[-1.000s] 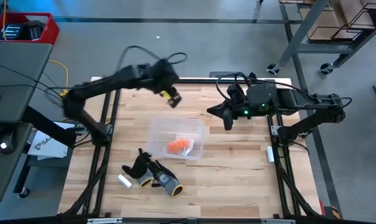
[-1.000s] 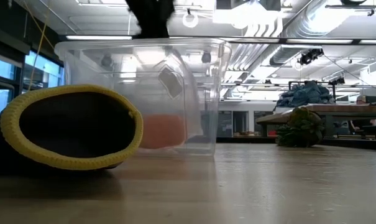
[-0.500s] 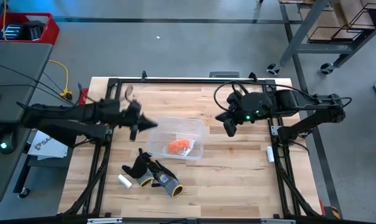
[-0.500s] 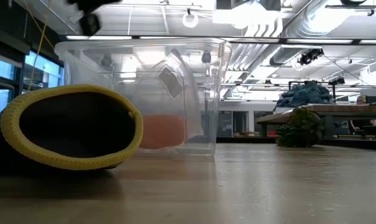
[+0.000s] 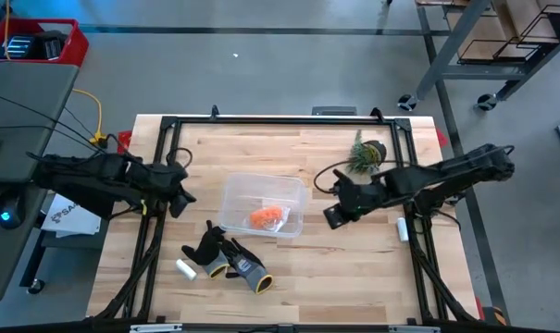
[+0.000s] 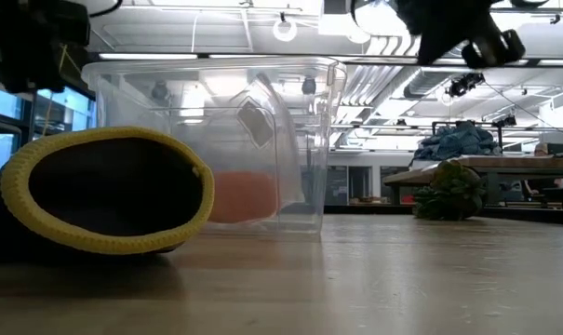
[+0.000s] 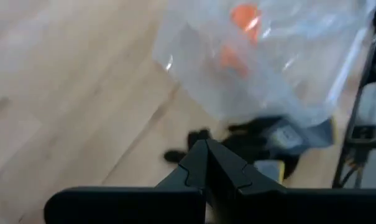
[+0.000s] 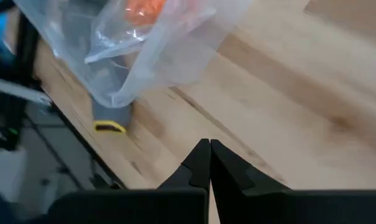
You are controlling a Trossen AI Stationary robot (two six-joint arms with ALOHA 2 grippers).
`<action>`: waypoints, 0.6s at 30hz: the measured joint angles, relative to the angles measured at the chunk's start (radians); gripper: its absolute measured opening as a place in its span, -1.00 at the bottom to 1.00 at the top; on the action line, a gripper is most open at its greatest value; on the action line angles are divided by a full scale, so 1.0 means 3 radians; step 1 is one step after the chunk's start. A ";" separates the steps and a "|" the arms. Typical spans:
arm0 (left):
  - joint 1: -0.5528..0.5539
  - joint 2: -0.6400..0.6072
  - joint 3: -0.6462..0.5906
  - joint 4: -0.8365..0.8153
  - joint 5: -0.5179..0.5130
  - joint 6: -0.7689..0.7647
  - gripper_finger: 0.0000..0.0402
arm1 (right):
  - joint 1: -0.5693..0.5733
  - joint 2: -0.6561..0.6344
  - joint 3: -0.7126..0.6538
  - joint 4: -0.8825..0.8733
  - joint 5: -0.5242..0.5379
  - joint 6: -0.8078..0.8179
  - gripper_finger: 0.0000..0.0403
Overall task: Roll bandage
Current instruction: Put the transparent zip bag into the transparent bin
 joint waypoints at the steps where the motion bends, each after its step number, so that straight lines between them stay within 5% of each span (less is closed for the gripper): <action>1: 0.0000 0.0001 -0.0021 -0.0038 0.0043 -0.0003 -1.00 | 0.0003 0.0000 -0.0129 0.0190 -0.0009 0.0122 -1.00; 6: -0.0001 0.0099 -0.0226 0.0030 0.0204 -0.0116 -1.00 | -0.0002 0.0000 -0.0612 0.0763 0.0008 0.0479 -1.00; 11: 0.0029 0.0314 -0.0533 0.0655 0.0124 -0.0402 -1.00 | -0.0002 0.0017 -0.0901 0.1284 0.0067 0.0564 -1.00; 18: 0.0078 0.0848 -0.0606 0.1191 0.0067 -0.0556 -1.00 | -0.0093 0.0155 -0.1066 0.1543 0.0538 0.0866 -1.00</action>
